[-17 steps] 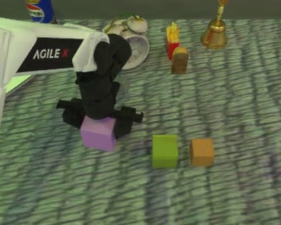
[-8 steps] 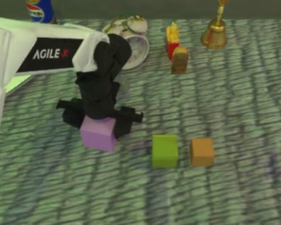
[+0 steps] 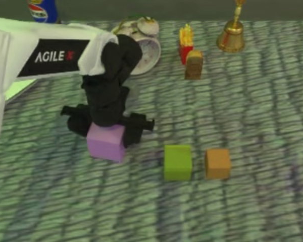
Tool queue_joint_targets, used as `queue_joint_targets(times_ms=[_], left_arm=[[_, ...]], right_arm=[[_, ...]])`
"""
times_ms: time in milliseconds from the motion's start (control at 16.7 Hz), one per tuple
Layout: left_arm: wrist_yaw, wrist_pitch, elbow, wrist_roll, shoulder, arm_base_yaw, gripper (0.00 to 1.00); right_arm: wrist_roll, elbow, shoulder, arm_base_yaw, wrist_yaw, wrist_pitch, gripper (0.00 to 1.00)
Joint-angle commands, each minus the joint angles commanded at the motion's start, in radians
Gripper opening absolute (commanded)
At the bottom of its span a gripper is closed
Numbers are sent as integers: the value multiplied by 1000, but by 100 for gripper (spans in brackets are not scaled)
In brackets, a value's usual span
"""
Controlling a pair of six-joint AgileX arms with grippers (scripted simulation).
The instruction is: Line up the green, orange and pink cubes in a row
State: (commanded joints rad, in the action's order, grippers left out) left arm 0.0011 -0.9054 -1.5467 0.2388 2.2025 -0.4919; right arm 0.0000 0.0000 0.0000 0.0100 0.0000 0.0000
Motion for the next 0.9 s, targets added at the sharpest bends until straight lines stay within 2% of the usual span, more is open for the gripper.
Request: queue_joint_targets(times_ms=[420, 720, 900], left_arm=[[-1, -216, -134, 3, -77, 18, 0], [-1, -220, -135, 4, -79, 12, 0], [-3, -224, -112, 75, -108, -11, 0]], right_arm=[[0, 0, 0, 0, 0, 0, 100], [0, 0, 0, 0, 0, 0, 100], [0, 0, 0, 0, 0, 0, 100]])
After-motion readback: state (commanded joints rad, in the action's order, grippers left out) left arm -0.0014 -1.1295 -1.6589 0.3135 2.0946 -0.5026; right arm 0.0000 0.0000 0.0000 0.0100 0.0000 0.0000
